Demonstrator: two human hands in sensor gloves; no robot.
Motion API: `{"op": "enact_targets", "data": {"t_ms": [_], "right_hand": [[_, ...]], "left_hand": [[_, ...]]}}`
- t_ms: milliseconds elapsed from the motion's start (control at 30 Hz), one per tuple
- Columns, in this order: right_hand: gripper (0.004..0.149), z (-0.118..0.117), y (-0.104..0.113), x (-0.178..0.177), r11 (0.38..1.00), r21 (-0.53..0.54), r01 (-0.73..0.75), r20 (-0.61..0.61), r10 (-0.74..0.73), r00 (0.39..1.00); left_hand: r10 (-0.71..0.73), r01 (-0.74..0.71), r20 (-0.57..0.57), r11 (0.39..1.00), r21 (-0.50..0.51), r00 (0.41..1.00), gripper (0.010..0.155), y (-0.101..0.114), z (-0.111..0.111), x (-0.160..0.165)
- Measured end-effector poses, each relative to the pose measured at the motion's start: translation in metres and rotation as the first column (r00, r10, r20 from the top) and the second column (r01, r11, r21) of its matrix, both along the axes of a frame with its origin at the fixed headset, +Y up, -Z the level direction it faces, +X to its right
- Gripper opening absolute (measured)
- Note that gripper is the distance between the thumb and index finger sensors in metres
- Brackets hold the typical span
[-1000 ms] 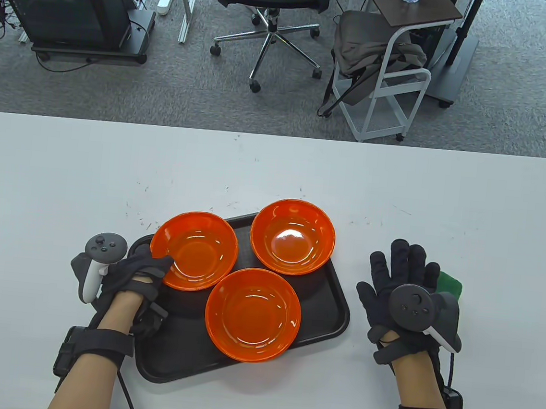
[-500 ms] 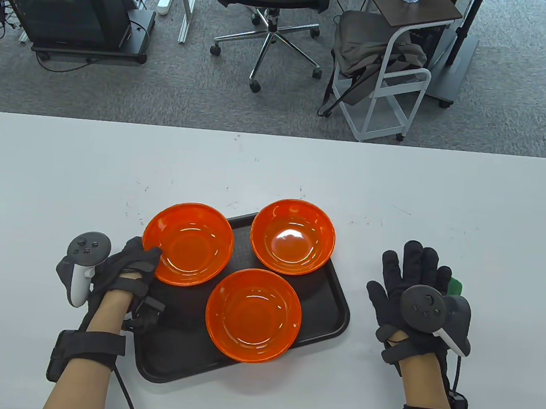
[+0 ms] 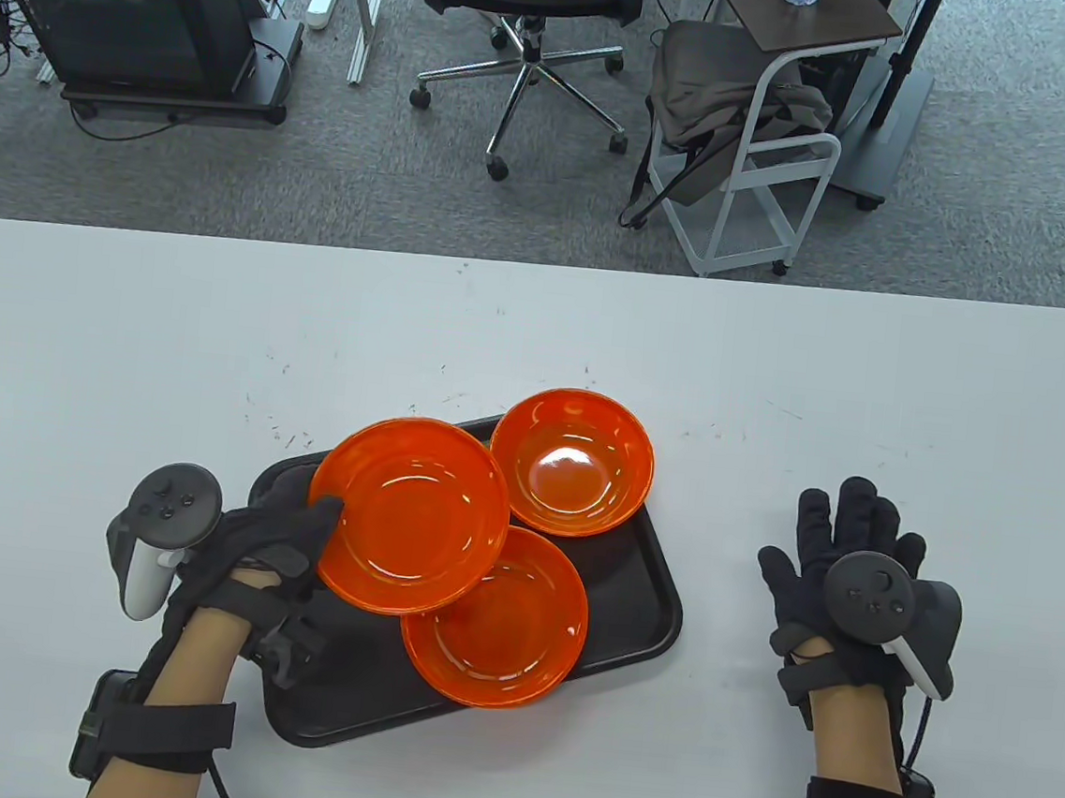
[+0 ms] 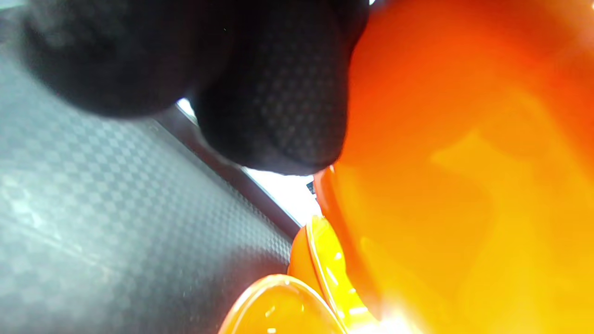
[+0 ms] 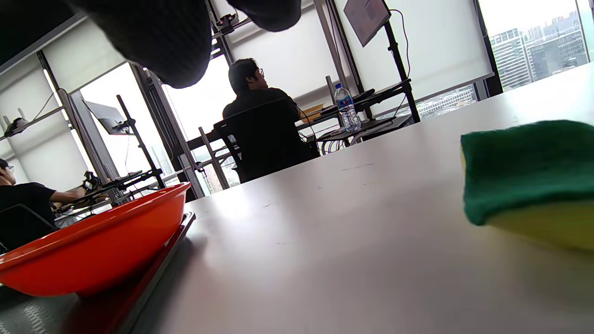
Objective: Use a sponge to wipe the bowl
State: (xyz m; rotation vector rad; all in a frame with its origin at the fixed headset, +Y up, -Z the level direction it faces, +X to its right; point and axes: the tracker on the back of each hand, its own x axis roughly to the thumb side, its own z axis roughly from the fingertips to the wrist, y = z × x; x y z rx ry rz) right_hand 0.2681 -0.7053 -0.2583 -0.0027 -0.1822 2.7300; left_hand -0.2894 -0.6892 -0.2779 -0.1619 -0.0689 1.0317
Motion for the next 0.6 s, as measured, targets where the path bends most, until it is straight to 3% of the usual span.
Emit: {"op": "enact_targets", "data": {"t_ms": [367, 600], "right_hand": [[0.075, -0.007, -0.021, 0.036, 0.972, -0.218, -0.09, 0.158, 0.126, 0.979], [0.079, -0.012, -0.041, 0.041, 0.924, -0.363, -0.117, 0.169, 0.189, 0.967]], "left_hand": [[-0.042, 0.042, 0.014, 0.999, 0.007, 0.999, 0.059, -0.001, 0.001, 0.004], [-0.053, 0.053, 0.007, 0.999, 0.009, 0.999, 0.059, -0.002, 0.001, 0.004]]}}
